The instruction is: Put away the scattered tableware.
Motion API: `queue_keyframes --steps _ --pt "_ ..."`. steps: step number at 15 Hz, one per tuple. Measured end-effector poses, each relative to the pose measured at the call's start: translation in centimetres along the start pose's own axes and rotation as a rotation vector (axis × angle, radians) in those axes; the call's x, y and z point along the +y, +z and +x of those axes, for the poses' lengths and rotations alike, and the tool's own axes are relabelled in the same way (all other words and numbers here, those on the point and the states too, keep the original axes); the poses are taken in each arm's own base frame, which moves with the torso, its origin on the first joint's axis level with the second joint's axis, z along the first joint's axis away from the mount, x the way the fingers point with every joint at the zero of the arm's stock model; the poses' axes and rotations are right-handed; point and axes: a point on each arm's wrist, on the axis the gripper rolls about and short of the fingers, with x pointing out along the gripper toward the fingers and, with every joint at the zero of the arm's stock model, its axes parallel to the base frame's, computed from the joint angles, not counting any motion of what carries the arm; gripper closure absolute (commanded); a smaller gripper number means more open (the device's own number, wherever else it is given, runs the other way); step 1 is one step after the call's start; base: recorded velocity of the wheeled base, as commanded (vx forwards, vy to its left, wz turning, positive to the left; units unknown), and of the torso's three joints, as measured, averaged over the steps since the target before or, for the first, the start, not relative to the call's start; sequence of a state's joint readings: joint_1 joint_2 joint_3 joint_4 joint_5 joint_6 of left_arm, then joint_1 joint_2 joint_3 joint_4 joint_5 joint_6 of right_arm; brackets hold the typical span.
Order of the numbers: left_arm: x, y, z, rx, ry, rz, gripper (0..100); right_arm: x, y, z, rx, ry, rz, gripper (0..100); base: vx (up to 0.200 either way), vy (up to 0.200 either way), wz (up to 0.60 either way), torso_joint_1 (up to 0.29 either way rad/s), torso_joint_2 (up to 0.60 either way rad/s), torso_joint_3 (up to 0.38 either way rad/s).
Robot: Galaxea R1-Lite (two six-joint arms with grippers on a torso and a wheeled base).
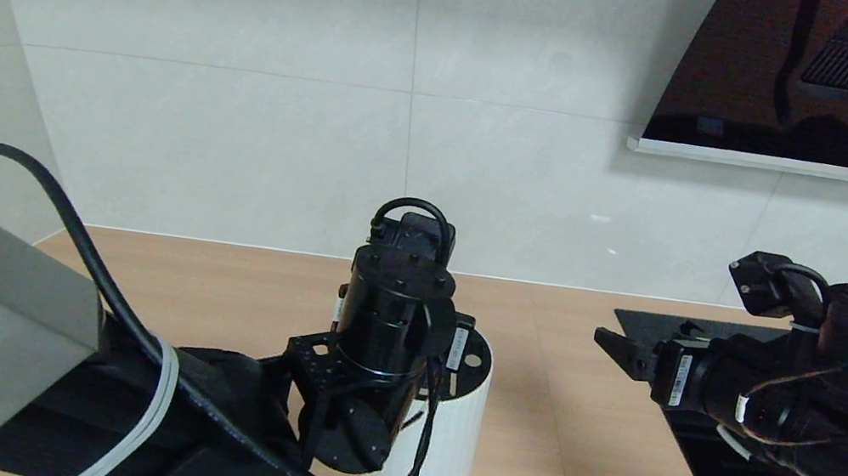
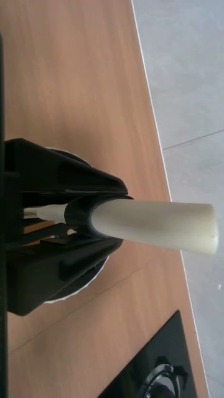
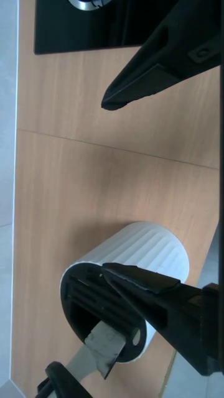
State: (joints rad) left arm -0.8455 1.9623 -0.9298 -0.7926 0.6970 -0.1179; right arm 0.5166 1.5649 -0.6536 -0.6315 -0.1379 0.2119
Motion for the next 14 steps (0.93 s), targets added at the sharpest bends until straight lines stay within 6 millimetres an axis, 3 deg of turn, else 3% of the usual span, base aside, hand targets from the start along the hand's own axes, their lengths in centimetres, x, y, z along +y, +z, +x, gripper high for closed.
queue_keyframes --steps 14 --pt "0.0 -1.5 0.2 0.041 0.004 0.036 100 0.0 -0.2 0.0 0.006 0.000 -0.003 0 0.000 0.000 0.00 0.000 0.00 0.000"
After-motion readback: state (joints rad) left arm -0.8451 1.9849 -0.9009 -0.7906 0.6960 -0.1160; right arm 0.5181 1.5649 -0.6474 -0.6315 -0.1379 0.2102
